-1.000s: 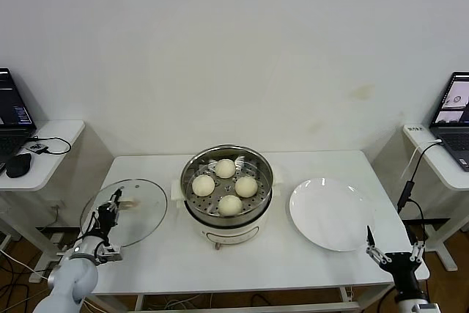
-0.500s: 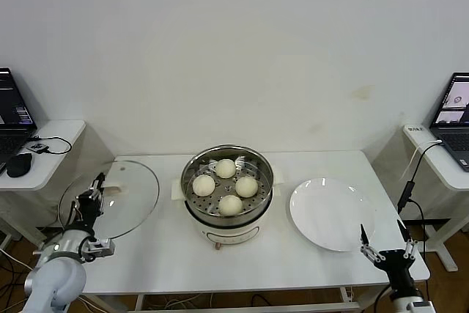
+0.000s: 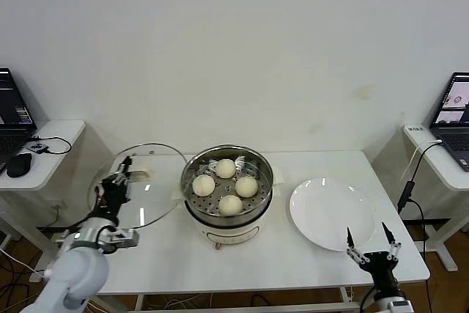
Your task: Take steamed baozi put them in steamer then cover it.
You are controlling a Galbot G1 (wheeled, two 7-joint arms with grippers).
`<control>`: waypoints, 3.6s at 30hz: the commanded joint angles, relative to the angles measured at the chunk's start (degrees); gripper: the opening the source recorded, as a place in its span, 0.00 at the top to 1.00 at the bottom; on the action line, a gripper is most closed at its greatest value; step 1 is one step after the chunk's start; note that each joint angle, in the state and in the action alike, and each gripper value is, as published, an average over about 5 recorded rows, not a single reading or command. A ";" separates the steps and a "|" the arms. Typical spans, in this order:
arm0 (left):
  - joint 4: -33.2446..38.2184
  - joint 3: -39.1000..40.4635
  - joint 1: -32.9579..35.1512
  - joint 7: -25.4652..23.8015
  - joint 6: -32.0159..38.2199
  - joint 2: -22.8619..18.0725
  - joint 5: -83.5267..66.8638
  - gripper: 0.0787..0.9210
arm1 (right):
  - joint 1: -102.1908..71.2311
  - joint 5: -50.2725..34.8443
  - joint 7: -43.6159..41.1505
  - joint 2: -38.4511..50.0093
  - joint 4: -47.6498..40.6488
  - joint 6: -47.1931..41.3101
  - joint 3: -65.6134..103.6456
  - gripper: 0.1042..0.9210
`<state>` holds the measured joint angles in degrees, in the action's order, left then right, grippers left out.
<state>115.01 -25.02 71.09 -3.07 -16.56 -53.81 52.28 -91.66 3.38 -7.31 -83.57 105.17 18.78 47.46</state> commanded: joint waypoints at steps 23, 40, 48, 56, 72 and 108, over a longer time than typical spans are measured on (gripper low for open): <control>-11.55 24.71 -22.35 -14.94 -14.06 -24.78 26.44 0.93 | 2.15 12.25 6.46 -5.19 -4.85 -0.33 -1.74 0.12; -15.01 25.43 -21.01 -15.74 -12.47 -29.07 32.08 0.93 | 1.64 12.68 6.11 -5.33 -5.54 0.86 -2.46 0.12; -15.71 25.26 -20.21 -15.51 -11.86 -29.96 33.24 0.93 | 1.33 12.81 6.03 -5.33 -5.42 1.08 -2.67 0.12; -16.23 24.97 -19.74 -15.14 -11.51 -30.44 33.76 0.93 | 1.17 12.85 5.92 -5.21 -5.46 1.30 -2.76 0.12; -17.47 23.94 -20.26 -14.44 -10.99 -30.97 33.50 0.93 | 0.73 13.21 5.80 -5.44 -5.50 1.75 -3.06 0.12; 14.02 1.41 18.83 7.63 14.20 -15.57 -29.26 0.12 | -3.08 9.80 4.58 -1.91 -3.13 0.42 -7.05 0.12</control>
<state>123.61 -8.06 72.15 -11.07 -22.56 -73.23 65.21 -92.57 16.83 -2.26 -88.99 101.07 19.67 43.03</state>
